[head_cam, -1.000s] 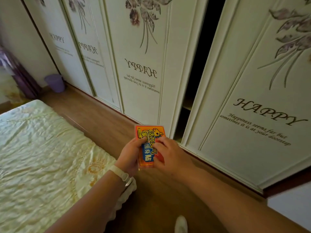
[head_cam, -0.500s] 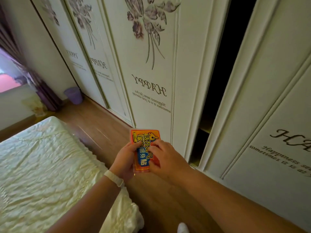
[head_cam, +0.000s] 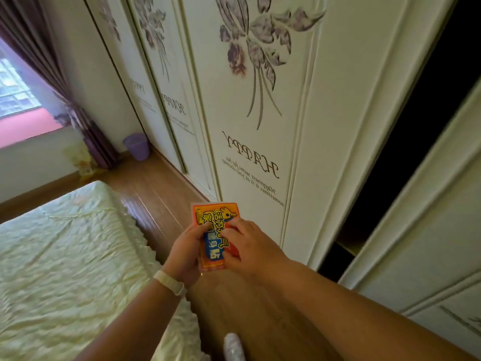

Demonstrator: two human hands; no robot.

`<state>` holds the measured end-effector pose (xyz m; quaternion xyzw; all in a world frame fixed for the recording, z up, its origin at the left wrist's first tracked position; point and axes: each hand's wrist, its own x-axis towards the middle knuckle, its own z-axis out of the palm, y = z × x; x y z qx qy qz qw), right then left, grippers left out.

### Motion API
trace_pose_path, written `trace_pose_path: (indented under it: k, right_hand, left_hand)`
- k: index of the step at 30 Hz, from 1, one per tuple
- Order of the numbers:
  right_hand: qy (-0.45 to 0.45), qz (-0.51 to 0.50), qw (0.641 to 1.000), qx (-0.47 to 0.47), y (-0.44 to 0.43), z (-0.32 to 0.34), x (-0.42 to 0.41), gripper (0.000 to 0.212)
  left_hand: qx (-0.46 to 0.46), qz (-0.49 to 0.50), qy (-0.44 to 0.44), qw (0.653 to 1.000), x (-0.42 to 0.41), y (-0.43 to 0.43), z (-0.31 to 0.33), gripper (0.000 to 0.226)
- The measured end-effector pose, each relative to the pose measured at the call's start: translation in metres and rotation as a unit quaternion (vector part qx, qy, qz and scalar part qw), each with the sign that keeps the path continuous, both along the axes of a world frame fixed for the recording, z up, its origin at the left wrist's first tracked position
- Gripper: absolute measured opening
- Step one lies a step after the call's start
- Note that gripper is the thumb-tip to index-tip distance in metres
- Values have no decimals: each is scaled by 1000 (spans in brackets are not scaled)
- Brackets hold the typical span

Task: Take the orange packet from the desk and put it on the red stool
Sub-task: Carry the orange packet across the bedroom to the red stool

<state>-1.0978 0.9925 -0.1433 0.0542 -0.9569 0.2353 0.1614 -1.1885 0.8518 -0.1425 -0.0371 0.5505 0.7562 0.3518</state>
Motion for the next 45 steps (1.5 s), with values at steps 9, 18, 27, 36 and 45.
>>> trace_pose_path:
  k: [9, 18, 27, 36, 45]
  right_hand:
    - [-40, 36, 998, 20, 7, -32, -159, 41]
    - [-39, 99, 994, 38, -20, -25, -332, 42]
    - [-38, 179, 983, -24, -59, -22, -469, 37]
    - [-62, 283, 957, -26, -68, -22, -644, 43]
    - [-50, 376, 925, -26, -83, -5, -799, 46]
  left_hand:
    - [11, 47, -34, 998, -146, 3, -39, 30]
    - [19, 99, -43, 994, -296, -32, -31, 33]
    - [51, 204, -34, 977, -404, -76, -21, 34]
    - [19, 306, -24, 952, -546, -95, -20, 33]
    - [2, 394, 0, 919, -669, -109, 5, 31]
